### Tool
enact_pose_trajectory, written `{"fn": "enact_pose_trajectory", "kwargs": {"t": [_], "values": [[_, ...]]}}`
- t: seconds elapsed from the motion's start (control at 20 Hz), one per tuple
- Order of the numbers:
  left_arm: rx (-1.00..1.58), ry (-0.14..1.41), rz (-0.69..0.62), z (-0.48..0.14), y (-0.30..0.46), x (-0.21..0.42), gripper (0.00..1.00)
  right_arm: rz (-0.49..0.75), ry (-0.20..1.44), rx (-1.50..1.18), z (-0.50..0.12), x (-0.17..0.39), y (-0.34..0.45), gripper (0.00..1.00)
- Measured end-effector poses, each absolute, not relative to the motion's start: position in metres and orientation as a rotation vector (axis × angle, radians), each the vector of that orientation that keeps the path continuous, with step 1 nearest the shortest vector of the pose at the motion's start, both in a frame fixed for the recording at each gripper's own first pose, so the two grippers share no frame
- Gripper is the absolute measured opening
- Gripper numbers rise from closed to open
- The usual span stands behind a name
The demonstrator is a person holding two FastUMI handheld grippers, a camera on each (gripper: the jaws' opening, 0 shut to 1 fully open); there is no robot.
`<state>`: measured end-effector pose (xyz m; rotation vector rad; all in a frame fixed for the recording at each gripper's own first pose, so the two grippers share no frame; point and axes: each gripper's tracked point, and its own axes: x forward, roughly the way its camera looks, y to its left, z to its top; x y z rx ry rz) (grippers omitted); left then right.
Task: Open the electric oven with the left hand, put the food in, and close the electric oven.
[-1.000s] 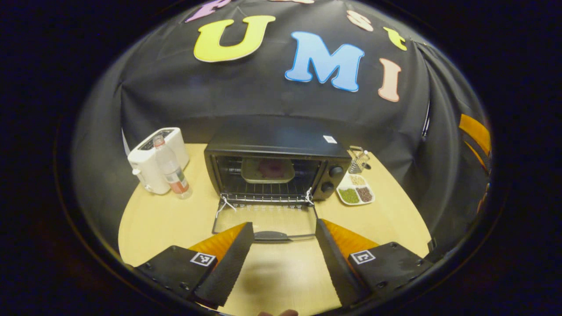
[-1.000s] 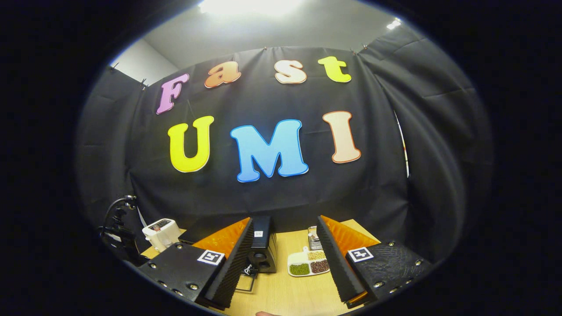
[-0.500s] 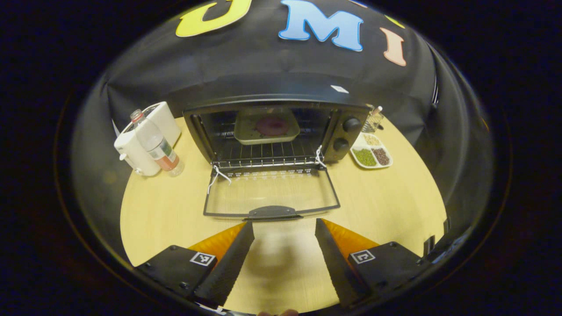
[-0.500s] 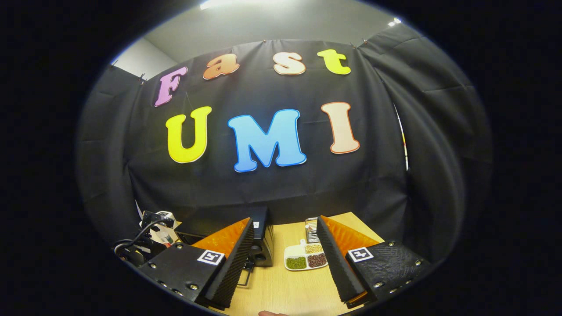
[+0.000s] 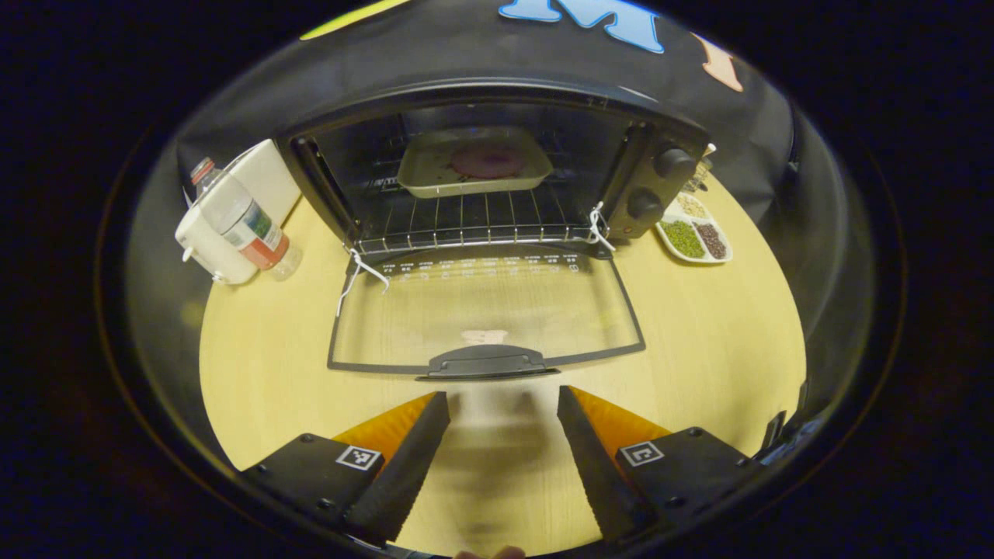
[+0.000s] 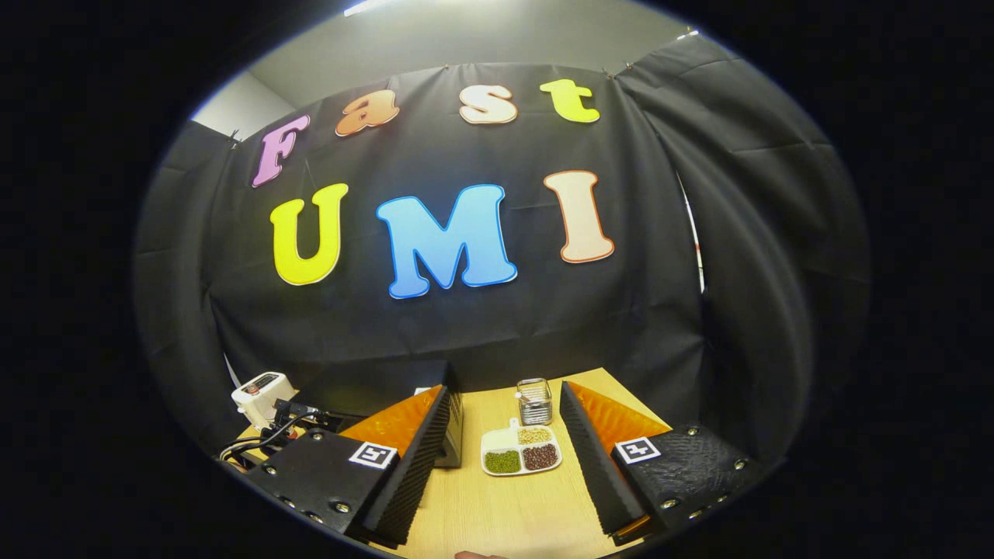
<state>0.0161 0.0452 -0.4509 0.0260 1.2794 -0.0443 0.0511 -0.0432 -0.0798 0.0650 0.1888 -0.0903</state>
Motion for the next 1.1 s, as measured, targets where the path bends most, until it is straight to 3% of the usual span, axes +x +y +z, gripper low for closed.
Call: {"fn": "enact_pose_trajectory", "kwargs": {"t": [0.25, 0.35, 0.6, 0.75, 0.95, 1.0, 1.1], "values": [[0.036, 1.358, -0.052, -0.475, 0.043, 0.007, 0.99, -0.127, 0.197, 0.076, -0.085, 0.048, -0.058, 0.87], [0.054, 1.363, -0.053, -0.48, 0.045, 0.01, 0.94, -0.136, 0.206, 0.081, -0.089, 0.047, -0.062, 0.87], [0.044, 1.396, -0.039, -0.495, 0.048, 0.015, 0.93, -0.14, 0.224, 0.083, -0.098, 0.045, -0.061, 0.87], [0.034, 1.409, -0.03, -0.5, 0.051, 0.015, 0.99, -0.138, 0.225, 0.071, -0.098, 0.044, -0.059, 0.87], [0.036, 1.386, -0.033, -0.491, 0.051, 0.015, 0.93, -0.132, 0.229, 0.067, -0.097, 0.043, -0.055, 0.87], [0.037, 1.37, -0.033, -0.486, 0.05, 0.015, 0.99, -0.129, 0.228, 0.068, -0.097, 0.043, -0.054, 0.87], [0.029, 1.336, -0.031, -0.475, 0.05, 0.015, 0.99, -0.118, 0.227, 0.07, -0.097, 0.044, -0.049, 0.87]]}}
